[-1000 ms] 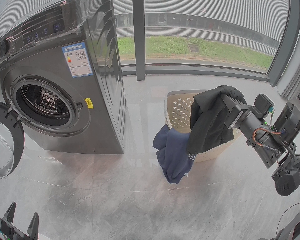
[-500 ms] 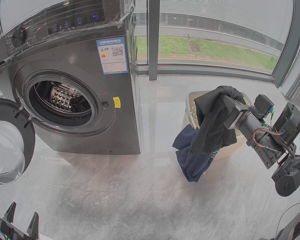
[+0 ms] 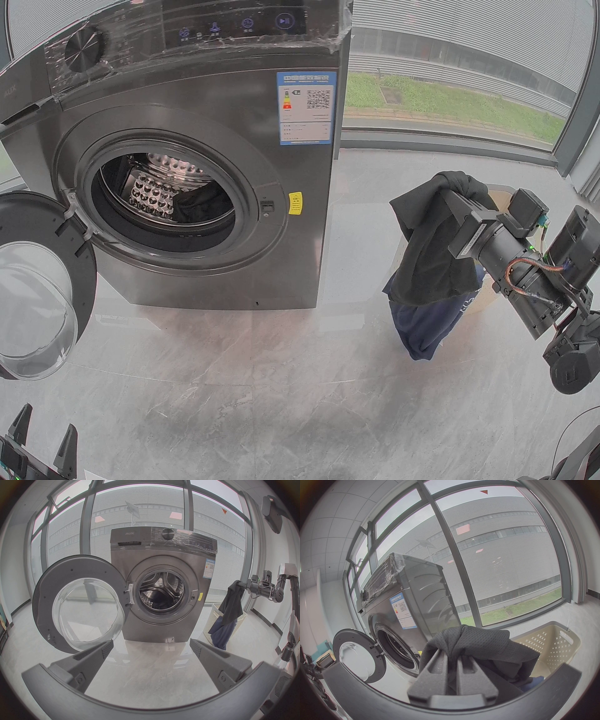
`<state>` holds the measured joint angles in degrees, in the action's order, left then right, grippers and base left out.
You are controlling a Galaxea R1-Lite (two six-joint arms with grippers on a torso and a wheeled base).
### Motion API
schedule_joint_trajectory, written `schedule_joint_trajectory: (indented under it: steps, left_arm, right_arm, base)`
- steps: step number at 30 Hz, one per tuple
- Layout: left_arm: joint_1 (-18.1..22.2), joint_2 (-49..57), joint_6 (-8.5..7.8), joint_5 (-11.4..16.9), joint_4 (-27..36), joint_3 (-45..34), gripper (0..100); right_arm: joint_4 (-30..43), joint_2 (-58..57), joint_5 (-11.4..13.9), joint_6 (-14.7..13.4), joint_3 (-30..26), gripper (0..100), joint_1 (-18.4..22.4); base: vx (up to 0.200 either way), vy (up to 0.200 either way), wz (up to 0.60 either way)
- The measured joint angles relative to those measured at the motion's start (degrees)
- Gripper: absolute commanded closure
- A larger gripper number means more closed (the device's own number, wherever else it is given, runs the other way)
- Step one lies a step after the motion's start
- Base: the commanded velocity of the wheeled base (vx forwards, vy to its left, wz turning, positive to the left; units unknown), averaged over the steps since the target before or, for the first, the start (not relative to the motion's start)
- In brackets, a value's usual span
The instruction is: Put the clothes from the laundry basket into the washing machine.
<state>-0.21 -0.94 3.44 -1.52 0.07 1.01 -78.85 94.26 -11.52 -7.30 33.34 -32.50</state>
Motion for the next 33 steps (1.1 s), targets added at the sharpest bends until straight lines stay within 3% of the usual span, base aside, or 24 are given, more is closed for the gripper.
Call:
schedule_joint_trajectory:
  steps: [8,17,33]
  left_arm:
    - [0.0,0.0,0.01,0.02,0.0,0.0,0]
    - [0.05,-0.02,0.01,0.02,0.02,0.0,0]
    - [0.02,-0.02,0.06,0.05,0.04,0.0,0]
  right_arm:
    - [0.02,0.09,0.02,-0.09,-0.18,100,-0.07]
    - [0.02,0.12,0.02,-0.16,-0.71,100,0.09]
    - [0.11,0.17,0.02,-0.17,-0.79,100,0.69]
  base:
    - [-0.175,0.0,0.0]
    - [0.0,0.0,0.0]
    - [0.0,0.188,0.0]
